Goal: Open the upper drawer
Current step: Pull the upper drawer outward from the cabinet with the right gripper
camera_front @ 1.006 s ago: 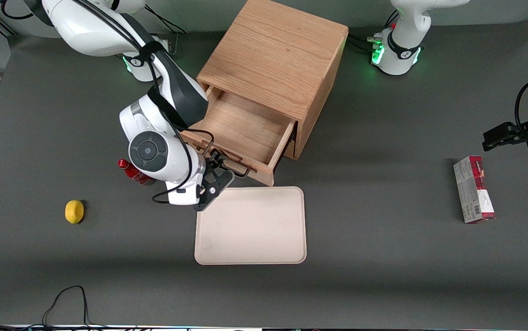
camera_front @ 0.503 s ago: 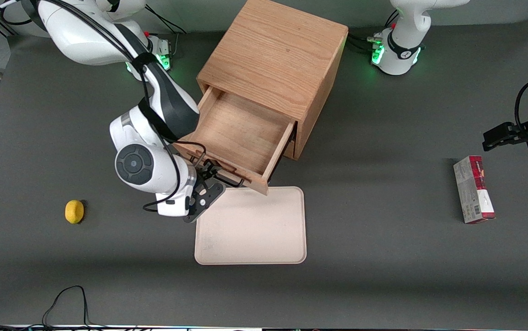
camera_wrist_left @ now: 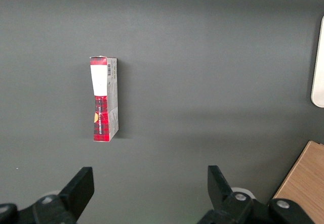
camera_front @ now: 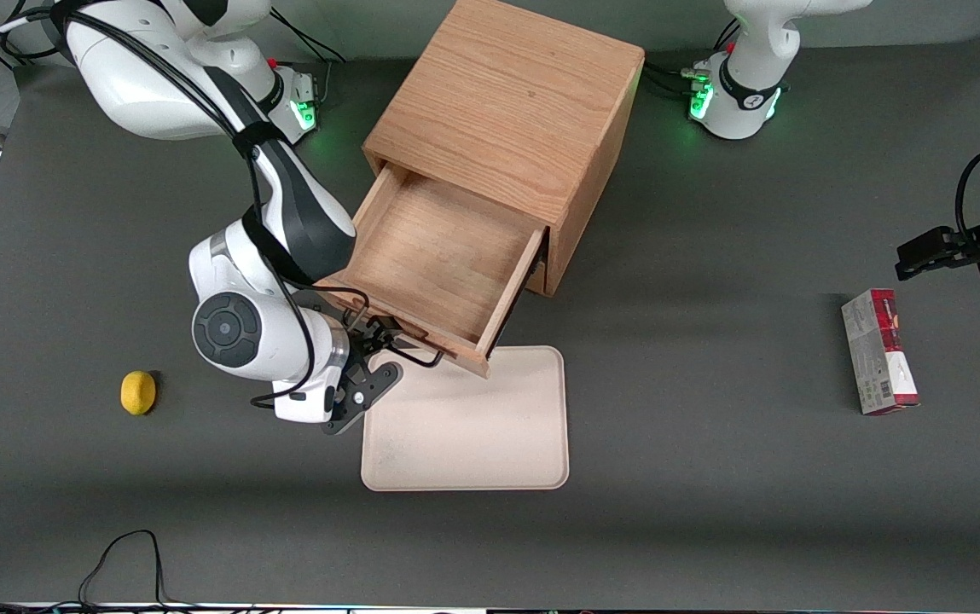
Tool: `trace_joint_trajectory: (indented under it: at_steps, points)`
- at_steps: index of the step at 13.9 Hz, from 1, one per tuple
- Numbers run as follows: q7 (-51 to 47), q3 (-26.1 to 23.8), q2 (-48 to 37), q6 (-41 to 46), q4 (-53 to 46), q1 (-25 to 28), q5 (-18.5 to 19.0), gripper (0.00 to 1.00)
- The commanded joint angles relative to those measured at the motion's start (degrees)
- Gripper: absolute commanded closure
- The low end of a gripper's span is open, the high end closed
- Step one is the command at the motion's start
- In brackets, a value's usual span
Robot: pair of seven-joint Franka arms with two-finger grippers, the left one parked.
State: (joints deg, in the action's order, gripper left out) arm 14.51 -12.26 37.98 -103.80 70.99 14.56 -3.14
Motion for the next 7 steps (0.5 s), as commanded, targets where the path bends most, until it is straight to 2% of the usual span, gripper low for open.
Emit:
trace_joint_trajectory:
  at_steps: [1, 7]
  points:
    - [0.70, -0.05, 2.01, -1.23, -2.00, -0.94, -1.43, 0.00]
    - [1.13, -0.05, 2.27, -1.23, -3.23, -1.73, -1.43, 0.00]
